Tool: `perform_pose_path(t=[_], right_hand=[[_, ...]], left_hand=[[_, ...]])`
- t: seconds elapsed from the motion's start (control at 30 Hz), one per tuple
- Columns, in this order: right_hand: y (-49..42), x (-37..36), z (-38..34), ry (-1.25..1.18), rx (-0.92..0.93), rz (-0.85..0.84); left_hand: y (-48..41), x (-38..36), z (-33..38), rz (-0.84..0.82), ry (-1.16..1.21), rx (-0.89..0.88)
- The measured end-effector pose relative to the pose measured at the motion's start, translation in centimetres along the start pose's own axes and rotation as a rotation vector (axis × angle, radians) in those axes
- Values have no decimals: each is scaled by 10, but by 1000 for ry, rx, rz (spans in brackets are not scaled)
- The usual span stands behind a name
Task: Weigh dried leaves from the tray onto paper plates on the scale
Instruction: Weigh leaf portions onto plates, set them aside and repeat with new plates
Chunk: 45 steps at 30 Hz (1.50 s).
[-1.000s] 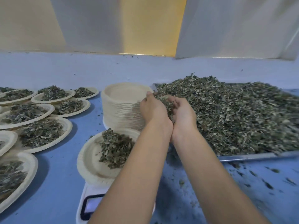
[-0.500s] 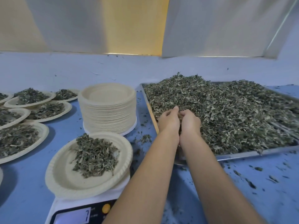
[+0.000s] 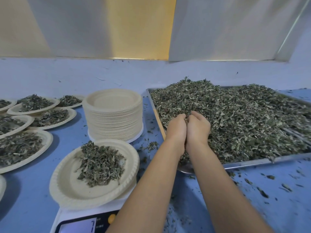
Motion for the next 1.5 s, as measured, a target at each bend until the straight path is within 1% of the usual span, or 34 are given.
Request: perform_pose_path(t=[0.17, 0.27, 0.33, 0.43, 0.5, 0.6, 0.63, 0.7, 0.77, 0.9, 0.93, 0.97, 1.07, 1.1, 1.23, 1.33, 1.5], right_hand=[[2, -8, 6, -49, -61, -46], [3, -11, 4, -73, -32, -55], [5, -10, 2, -89, -19, -48], [10, -14, 3, -190, -65, -58], [16, -24, 1, -223, -79, -110], [30, -38, -10, -233, 20, -142], [36, -40, -13, -253, 51, -129], [45, -48, -18, -274, 103, -127], [56, -59, -22, -292, 143, -173], [79, -79, -19, -283, 91, -259], [84, -84, -17, -258, 70, -282], [89, -88, -15, -227, 50, -310], [101, -99, -6, -152, -6, -415], [104, -102, -3, -134, -22, -439], [107, -103, 8, -59, -41, -464], [107, -98, 13, -11, -23, -459], [111, -96, 22, -17, -57, -478]], left_hand=[[4, 2, 2, -21, 20, -24], [4, 4, 4, -31, -6, -35], [6, 6, 4, -39, 20, -19], [12, 9, 10, -45, 44, -42], [16, 14, 19, -25, -2, -96], [25, 28, 34, 18, -59, -220], [28, 36, 39, 50, -72, -260], [37, 59, 52, 166, -128, -354], [49, 79, 65, 204, -161, -455], [79, 120, 82, 280, -356, -536], [86, 132, 85, 297, -364, -554], [93, 144, 87, 305, -332, -561], [109, 178, 86, 290, -111, -512], [114, 191, 85, 304, -73, -504], [126, 235, 78, 414, -98, -528], [125, 256, 65, 487, -113, -492], [114, 273, 48, 505, -102, -398]])
Point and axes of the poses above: each hand's wrist, its own y-axis away from the middle knuckle, its own x-axis out of the back of the hand, z = x × y, the point moved 8 cm from there along -y, towards the middle knuckle, and after that the axes turned 2 degrees about -z, right-handed, at the moved point
